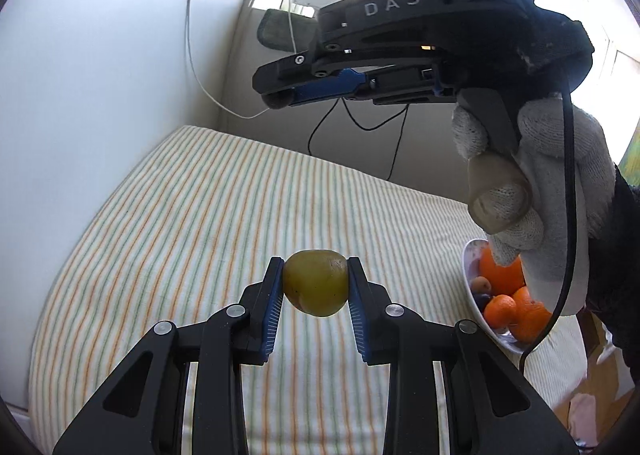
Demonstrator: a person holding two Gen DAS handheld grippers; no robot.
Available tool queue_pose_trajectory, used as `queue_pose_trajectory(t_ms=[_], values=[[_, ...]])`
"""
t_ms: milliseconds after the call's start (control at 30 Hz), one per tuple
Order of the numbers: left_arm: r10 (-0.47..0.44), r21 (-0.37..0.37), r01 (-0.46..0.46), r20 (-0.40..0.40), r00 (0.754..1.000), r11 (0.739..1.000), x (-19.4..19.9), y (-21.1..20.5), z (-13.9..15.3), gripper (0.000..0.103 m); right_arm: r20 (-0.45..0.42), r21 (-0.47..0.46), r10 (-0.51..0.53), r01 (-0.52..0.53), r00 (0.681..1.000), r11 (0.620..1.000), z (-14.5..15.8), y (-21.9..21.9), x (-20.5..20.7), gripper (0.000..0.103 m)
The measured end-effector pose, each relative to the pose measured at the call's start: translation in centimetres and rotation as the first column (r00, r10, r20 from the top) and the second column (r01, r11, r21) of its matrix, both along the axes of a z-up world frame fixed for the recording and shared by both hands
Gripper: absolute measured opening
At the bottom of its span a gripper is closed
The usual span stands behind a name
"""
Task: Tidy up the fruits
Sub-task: 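Carry the black fruit with the right gripper while the left gripper carries the green fruit over the bowl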
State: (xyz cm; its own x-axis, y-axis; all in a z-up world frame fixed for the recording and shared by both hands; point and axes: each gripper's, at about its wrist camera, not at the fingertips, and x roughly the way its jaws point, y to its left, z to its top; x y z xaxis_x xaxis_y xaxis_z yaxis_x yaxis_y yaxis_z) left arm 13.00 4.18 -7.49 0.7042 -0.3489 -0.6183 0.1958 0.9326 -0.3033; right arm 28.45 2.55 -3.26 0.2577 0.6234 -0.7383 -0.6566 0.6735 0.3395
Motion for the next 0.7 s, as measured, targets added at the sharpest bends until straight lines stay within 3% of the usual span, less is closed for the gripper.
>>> queue_pose_trajectory(t_ms=[333,700], values=[[-0.097,-0.013,0.097,0.046,0.994,0.995,-2.4,-4.5,1.3,0.029,0.061,0.083,-0.096,0.091,0.994,0.992,3.3,-9.4,-4.0,0.026],[-0.191,-0.029,0.192,0.034,0.981,0.981,-3.6,-8.9,2.6,0.029,0.102,0.154,-0.243,0.226,0.965,0.962,6.5,-20.0,-9.5,0.026]])
